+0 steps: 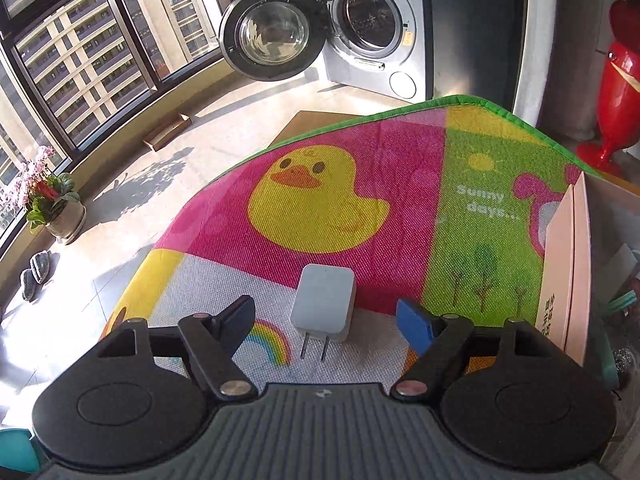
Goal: Organize rigid objects
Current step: 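Grasp the orange bottle with the left tool while the right tool approaches the plug, then grasp the white plug adapter with the right tool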
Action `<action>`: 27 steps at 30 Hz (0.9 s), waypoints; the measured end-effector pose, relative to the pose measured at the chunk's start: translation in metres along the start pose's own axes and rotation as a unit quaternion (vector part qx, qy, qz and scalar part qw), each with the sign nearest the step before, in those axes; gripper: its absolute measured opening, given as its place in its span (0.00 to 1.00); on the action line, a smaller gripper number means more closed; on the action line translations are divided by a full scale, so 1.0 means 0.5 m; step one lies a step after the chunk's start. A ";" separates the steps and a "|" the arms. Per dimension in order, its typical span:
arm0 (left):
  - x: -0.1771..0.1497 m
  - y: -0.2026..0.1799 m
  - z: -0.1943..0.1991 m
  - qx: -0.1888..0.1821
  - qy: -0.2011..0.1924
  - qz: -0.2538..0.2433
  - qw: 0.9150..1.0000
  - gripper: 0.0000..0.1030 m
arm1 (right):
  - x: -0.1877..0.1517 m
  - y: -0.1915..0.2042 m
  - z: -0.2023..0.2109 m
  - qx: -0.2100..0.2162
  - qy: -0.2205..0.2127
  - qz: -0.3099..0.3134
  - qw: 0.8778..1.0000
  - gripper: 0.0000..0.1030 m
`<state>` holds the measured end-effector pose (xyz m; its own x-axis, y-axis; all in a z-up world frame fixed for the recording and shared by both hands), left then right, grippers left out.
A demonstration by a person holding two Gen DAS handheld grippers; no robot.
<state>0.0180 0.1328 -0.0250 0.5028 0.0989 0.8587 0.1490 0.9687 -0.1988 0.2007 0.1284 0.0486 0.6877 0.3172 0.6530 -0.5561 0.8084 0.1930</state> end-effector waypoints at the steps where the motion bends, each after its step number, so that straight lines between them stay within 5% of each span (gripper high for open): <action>1: 0.000 -0.001 -0.002 0.000 0.000 0.002 1.000 0.33 | -0.005 0.003 -0.005 0.004 0.008 0.003 1.000 0.62; 3: -0.001 -0.002 -0.001 0.003 0.000 0.001 1.000 0.33 | -0.017 0.008 0.002 0.015 0.016 0.012 1.000 0.33; 8: 0.002 -0.009 -0.006 0.019 0.002 -0.001 1.000 0.33 | -0.050 0.003 0.126 0.014 -0.035 0.054 0.998 0.29; 10: 0.002 -0.016 -0.007 0.028 -0.004 -0.007 1.000 0.32 | -0.083 -0.009 0.199 0.016 -0.053 0.066 0.996 0.12; 21: 0.000 -0.094 0.031 0.027 0.006 -0.098 0.995 0.31 | -0.305 -0.149 0.402 -0.031 -0.095 0.050 0.994 0.16; 22: 0.004 -0.106 0.039 0.026 0.005 -0.107 0.994 0.31 | -0.318 -0.158 0.407 -0.036 -0.097 0.045 0.994 0.19; 23: 0.008 -0.114 0.044 0.026 0.003 -0.113 0.993 0.31 | -0.337 -0.170 0.411 -0.042 -0.097 0.037 0.994 0.33; 24: 0.012 -0.120 0.047 0.026 0.002 -0.118 0.993 0.31 | -0.351 -0.181 0.410 -0.046 -0.098 0.028 0.994 0.61; 26: 0.018 -0.129 0.045 0.027 0.001 -0.125 0.992 0.31 | -0.375 -0.208 0.407 -0.064 -0.108 0.000 0.992 0.87; 27: 0.019 -0.133 0.043 0.030 0.001 -0.127 0.991 0.31 | -0.384 -0.218 0.404 -0.070 -0.107 -0.011 0.992 0.87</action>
<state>-0.0056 0.0742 0.0064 0.4577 -0.1504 0.8763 0.2207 0.9740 0.0519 0.0348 -0.1207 0.0502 0.5757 0.1983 0.7933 -0.4614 0.8797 0.1149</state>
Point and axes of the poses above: each gripper's, at about its wrist camera, not at the fingertips, and z roughly against the way its jaws point, y to its left, x to its top, the point moved 5 cm from there along -z, roughly the way its jaws point, and after that the axes turned 9 degrees about -y, right-handed, at the moved point
